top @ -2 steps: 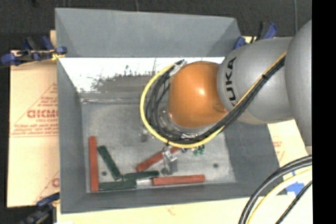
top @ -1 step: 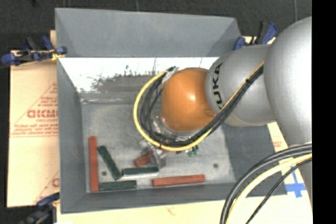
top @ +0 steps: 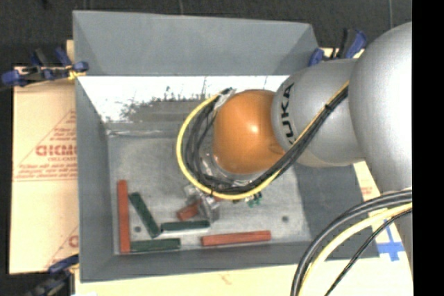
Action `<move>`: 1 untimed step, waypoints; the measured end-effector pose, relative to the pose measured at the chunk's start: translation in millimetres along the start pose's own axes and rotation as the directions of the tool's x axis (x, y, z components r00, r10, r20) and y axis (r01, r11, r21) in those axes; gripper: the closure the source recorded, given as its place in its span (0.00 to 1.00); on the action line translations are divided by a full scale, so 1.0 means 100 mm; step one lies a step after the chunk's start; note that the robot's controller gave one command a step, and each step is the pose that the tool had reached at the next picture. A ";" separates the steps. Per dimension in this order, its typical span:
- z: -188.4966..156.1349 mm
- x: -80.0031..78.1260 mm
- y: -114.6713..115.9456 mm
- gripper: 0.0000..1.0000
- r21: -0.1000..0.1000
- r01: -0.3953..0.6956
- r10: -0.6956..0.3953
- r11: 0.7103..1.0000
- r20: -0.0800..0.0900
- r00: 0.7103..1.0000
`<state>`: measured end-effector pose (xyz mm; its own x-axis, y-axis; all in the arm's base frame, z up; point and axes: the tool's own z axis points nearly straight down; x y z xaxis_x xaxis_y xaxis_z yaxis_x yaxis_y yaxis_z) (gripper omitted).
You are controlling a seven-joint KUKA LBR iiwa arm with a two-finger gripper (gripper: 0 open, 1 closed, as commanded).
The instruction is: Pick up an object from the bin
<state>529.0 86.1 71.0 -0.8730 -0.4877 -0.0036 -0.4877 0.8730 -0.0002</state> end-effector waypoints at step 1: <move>-1.05 -0.43 -0.11 1.00 -0.001 0.003 -0.003 1.000 0.001 1.000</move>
Offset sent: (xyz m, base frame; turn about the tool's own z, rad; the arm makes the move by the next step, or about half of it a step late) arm 0.0000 0.0000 0.0000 0.0000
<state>571.6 97.0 175.9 -0.8715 -0.4903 -0.0043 -0.4903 0.8715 0.0006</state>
